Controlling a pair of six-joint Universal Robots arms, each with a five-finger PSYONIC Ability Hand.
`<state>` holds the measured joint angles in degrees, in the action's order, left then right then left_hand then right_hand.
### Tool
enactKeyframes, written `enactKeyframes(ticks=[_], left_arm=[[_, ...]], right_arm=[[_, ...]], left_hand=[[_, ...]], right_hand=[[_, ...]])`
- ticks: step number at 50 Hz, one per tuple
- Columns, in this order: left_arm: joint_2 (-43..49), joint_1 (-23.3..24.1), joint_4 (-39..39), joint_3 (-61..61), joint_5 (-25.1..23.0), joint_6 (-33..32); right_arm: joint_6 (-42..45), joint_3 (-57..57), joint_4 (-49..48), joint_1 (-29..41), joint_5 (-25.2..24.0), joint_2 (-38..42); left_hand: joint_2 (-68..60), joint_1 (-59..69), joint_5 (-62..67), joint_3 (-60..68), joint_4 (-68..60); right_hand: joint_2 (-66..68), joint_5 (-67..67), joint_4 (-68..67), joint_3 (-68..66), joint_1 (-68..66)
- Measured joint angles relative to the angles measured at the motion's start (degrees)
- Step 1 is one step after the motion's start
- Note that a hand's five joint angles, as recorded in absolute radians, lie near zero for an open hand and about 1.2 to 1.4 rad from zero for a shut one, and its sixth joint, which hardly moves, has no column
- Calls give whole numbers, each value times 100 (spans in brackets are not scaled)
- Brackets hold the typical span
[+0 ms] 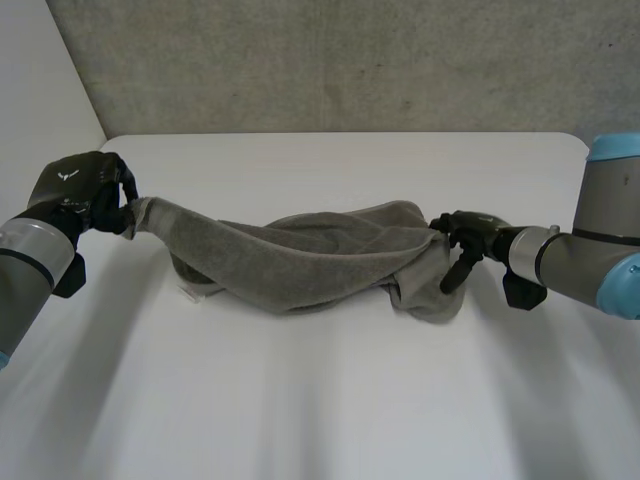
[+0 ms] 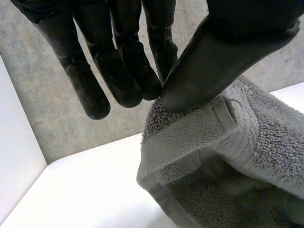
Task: Fold the towel.
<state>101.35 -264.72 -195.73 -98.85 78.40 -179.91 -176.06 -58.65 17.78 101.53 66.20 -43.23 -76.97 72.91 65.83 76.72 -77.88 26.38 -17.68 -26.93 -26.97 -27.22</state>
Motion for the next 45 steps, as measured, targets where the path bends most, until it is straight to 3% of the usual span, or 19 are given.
enactKeyframes(ticks=[5, 12, 15, 26, 33, 39, 45], left_arm=[[-1, -20, 0, 12, 0, 0], [-6, -73, 1, 41, -4, 0], [-19, -109, 5, 66, -24, -1], [-676, -368, 178, 476, -359, 128], [-949, -461, 542, 1207, -501, 477], [-548, -460, 732, 1918, -492, 766], [585, -292, 736, 2933, -441, 866]], right_arm=[[-103, 38, -10, 11, -22, 200], [-121, 62, -5, 27, 20, 272], [-108, 78, 28, -2, 56, 61], [199, 155, 350, -222, 90, -1933], [1045, 455, 462, -156, 204, -2999], [1798, 1071, 509, 200, 781, -2855], [3051, 2426, 385, 895, 1885, -1618]], left_hand=[[0, 0, 0, 0, 0], [0, 0, 0, 0, 0], [0, 0, 0, 0, 0], [0, 0, 0, 0, -9], [0, 0, 0, 1, -24], [0, 0, 0, 2, -24], [0, 1, 4, 3, -24]], right_hand=[[358, -288, -304, -323, -324], [4051, -4137, -4233, -4201, -4173], [4804, -4782, -4922, -4948, -4700], [4853, -4852, -4949, -4974, -4906], [4876, -4870, -4949, -4975, -4911], [4921, -4870, -4949, -4985, -4912], [4921, -4870, -4950, -4985, -4924]])
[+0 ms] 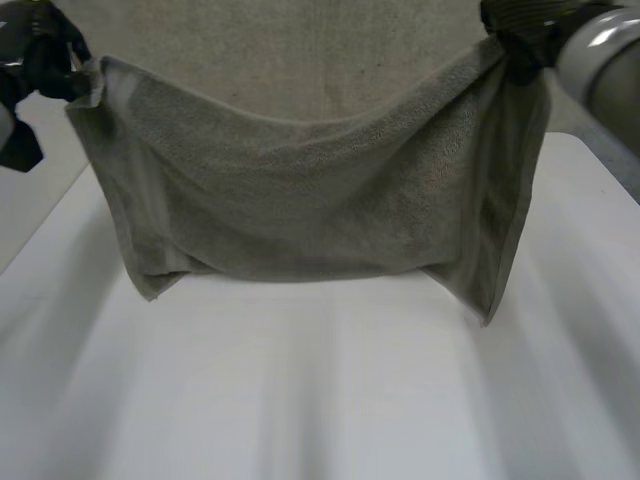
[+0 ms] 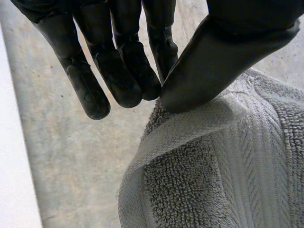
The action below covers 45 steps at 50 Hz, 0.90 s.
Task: Fold the towel.
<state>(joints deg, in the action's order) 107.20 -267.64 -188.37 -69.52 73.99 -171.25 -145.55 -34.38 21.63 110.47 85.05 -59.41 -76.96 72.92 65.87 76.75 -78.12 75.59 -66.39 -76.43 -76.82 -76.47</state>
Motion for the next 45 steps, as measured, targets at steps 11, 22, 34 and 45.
enactKeyframes(ticks=[11, 22, 34, 45], left_arm=[[1694, 476, -961, 2601, 452, 158], [1517, 434, -2697, 2956, 584, 1530], [1448, -169, -2870, 237, -1074, 1814], [1225, -703, -2821, -2057, -2637, 898]], right_arm=[[1316, 3116, -2014, 815, 1156, 2065], [568, 2888, -2962, 794, 998, 1627], [755, 415, -1055, 346, -474, 1625], [1908, -2800, -1024, -63, -686, 1099]], left_hand=[[0, 5, 22, 1, 0], [0, 5, 22, 1, -1], [0, 5, 22, 1, -1], [0, 5, 22, 2, -1]], right_hand=[[1, 0, -47, 0, -3], [33, 0, -47, 0, -3], [34, 0, -47, 0, -3], [34, -1, -47, 0, -3]])
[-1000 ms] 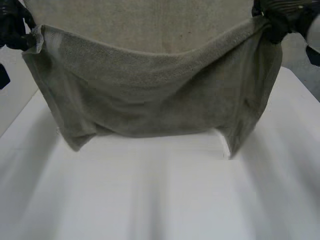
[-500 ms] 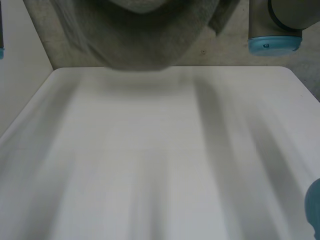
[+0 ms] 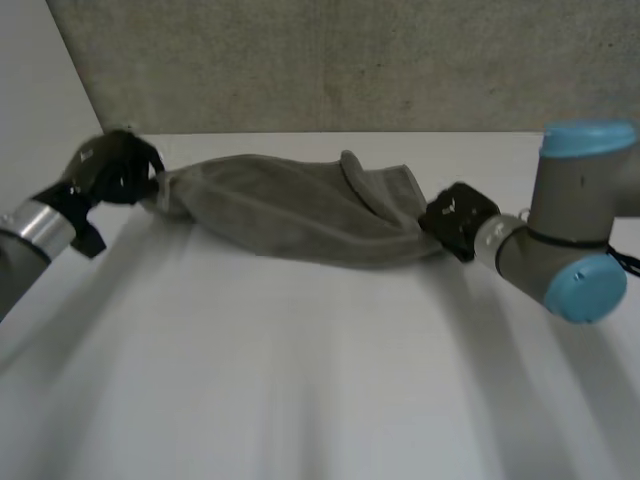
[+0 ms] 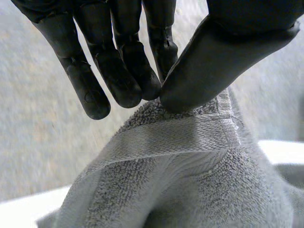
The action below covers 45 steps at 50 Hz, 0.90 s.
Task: Fold the towel.
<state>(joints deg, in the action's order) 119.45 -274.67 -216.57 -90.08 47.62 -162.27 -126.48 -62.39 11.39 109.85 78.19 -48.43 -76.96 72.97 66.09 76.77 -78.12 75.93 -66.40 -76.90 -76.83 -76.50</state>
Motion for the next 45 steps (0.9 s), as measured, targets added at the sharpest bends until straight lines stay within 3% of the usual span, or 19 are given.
enactKeyframes(ticks=[13, 20, 28, 33, 45], left_arm=[[-683, -589, 433, -1406, -676, -1865], [-1014, -964, 1111, -1587, -713, -2222], [-1765, -1283, 2149, -1648, -1006, -2171], [-2317, -1383, 2407, -1723, -1132, -2033], [-3130, -1679, 2313, -1697, -1117, -619]], right_arm=[[-204, -2375, -1258, -186, 74, -1604], [-433, -2978, -1342, -287, 137, -2380], [-520, -3213, -985, -745, 165, -3450], [-504, -3216, -644, -946, 96, -4082], [-330, -3089, -445, -981, -35, -4868]], left_hand=[[0, 0, 0, 0, 0], [0, 0, 0, 0, 0], [0, 0, 0, 0, 0], [0, 0, 0, 0, 0], [0, 0, 0, 0, 0]], right_hand=[[0, 0, 0, 0, 0], [0, 0, 0, 0, 0], [0, 0, 0, 0, 0], [0, 0, 0, 0, 0], [6, 0, -1, 0, 0]])
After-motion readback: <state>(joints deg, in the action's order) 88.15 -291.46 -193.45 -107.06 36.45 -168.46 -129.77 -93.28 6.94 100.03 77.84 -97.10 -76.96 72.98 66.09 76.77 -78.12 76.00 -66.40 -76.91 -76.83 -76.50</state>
